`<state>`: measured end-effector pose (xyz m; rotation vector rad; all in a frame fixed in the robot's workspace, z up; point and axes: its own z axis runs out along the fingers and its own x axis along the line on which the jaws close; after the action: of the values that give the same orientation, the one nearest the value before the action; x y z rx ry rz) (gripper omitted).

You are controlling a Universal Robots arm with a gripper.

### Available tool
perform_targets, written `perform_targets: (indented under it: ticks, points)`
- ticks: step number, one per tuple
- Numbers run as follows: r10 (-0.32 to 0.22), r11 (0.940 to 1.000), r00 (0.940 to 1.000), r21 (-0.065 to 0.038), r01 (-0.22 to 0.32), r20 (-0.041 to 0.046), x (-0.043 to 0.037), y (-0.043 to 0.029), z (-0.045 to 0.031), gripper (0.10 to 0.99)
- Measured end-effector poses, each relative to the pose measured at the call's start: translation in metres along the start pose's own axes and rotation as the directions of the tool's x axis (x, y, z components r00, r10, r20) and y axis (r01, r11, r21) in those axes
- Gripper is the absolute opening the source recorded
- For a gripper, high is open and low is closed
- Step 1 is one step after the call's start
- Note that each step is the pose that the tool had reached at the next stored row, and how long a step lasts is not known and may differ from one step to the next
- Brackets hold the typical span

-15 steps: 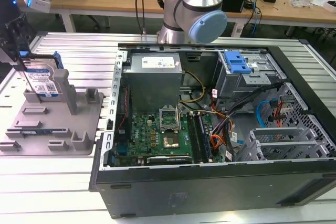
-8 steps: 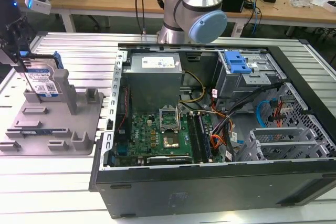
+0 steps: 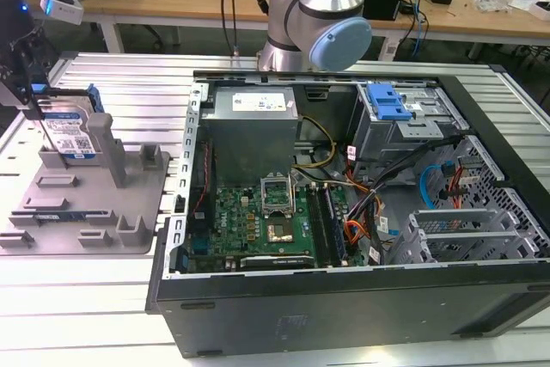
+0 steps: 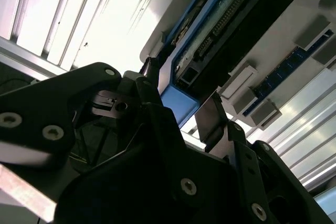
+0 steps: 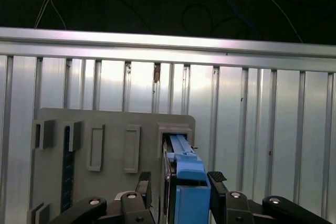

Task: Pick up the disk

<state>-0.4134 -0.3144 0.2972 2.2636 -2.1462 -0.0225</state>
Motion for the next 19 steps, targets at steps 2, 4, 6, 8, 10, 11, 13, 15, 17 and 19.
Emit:
perform_targets:
  ticks: [2,4,6,8,10,11,13,15,17,19]
  points:
    - [0.0,1.0,1.0,0.0,0.0,0.0,0.0001,0.0,0.0,0.541]
    - [0.0,1.0,1.0,0.0,0.0,0.0,0.0001,0.0,0.0,0.525]
    - [0.0,1.0,1.0,0.0,0.0,0.0,0.0001,0.0,0.0001,0.392]
    - [0.0,1.0,1.0,0.0,0.0,0.0,0.0,0.0,0.0001,0.392]
    - [0.0,1.0,1.0,0.0,0.0,0.0,-0.0001,0.0,0.0,0.392]
    - [0.0,1.0,1.0,0.0,0.0,0.0,-0.0001,0.0,0.0,0.392]
    - [0.0,1.0,1.0,0.0,0.0,0.0002,-0.0002,0.0,0.0006,0.392]
    - [0.0,1.0,1.0,0.0,0.0,0.0002,-0.0002,0.0,0.0007,0.392]
    - [0.0,1.0,1.0,0.0,0.0,0.0002,-0.0002,0.0,0.001,0.373]
    - [0.0,1.0,1.0,0.0,0.0,0.0002,-0.0002,0.0,0.0011,0.373]
